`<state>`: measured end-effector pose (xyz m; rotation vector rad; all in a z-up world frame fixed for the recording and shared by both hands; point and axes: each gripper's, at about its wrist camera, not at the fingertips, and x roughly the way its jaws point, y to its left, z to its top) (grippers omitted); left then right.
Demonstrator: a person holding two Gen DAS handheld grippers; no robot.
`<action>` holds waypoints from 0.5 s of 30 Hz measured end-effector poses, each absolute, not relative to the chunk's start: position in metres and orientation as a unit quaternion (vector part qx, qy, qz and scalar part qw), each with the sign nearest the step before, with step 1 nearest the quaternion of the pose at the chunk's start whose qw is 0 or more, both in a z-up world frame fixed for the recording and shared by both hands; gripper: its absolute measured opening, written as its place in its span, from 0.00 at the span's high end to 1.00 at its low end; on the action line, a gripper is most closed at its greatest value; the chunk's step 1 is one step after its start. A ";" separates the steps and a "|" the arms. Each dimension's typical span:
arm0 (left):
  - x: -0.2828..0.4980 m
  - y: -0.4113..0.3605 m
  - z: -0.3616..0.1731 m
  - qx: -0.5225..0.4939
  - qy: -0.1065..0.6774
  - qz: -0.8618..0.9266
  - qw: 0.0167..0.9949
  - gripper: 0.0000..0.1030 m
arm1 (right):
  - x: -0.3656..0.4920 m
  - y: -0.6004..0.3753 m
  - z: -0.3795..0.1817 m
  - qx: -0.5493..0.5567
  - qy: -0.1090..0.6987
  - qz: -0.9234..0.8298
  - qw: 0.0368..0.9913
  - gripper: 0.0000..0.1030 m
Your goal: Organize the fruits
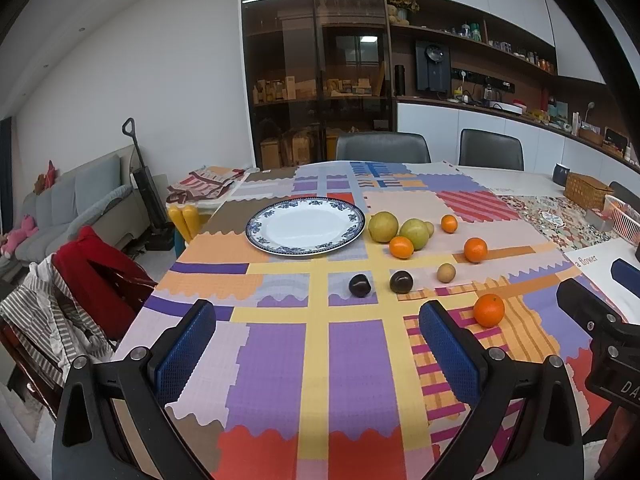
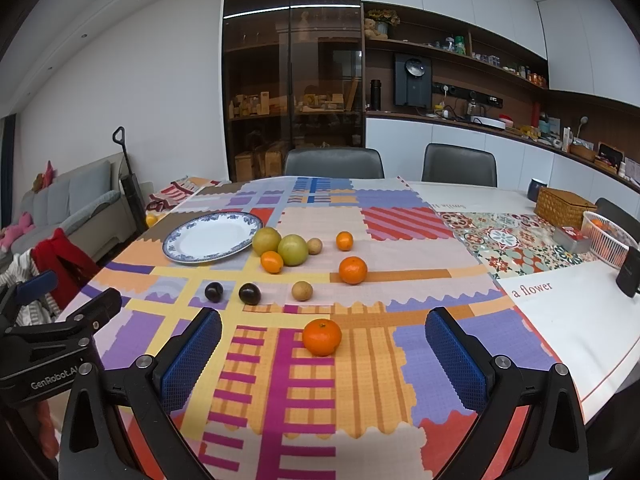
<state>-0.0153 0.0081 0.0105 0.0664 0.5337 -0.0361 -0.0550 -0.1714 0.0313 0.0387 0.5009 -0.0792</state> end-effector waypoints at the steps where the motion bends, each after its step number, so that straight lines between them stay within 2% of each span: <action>1: -0.016 0.007 0.010 0.033 0.264 -0.018 0.964 0.00 | -0.055 -0.172 0.031 0.019 0.248 -0.039 0.968 0.00; 15: 0.003 0.006 -0.003 0.061 0.282 -0.020 0.957 0.00 | -0.037 -0.170 0.018 0.018 0.276 -0.046 0.960 0.00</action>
